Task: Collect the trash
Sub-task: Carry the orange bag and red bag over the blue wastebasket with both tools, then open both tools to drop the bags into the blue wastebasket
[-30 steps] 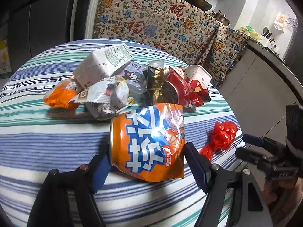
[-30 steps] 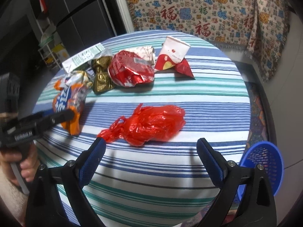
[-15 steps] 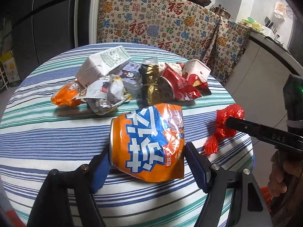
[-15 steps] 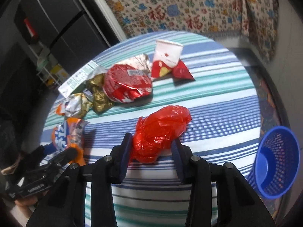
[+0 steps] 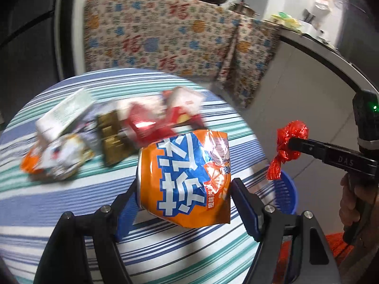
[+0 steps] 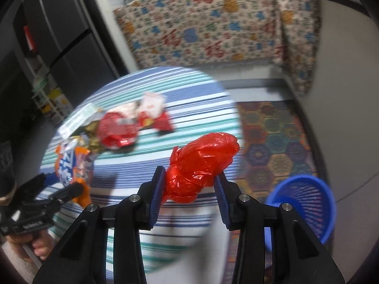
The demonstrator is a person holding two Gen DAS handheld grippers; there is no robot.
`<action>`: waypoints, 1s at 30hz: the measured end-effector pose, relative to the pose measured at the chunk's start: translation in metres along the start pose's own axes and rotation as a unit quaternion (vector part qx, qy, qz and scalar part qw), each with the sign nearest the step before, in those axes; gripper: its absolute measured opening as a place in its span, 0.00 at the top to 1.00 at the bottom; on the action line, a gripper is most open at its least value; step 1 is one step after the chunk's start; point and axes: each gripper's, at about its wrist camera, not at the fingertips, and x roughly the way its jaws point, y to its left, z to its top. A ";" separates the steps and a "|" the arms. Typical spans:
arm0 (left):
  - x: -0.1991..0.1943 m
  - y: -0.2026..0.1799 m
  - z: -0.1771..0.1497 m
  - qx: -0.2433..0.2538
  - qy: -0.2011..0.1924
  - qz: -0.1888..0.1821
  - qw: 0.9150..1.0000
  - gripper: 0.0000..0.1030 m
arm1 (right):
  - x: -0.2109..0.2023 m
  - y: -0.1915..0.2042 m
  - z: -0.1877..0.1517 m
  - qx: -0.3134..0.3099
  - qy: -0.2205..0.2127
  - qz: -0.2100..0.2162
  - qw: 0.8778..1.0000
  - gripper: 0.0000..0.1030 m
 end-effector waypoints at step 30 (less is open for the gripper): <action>0.229 -0.273 0.022 0.101 0.121 -0.155 0.975 0.26 | -0.016 -0.269 -0.043 0.102 0.060 -0.143 0.983 0.57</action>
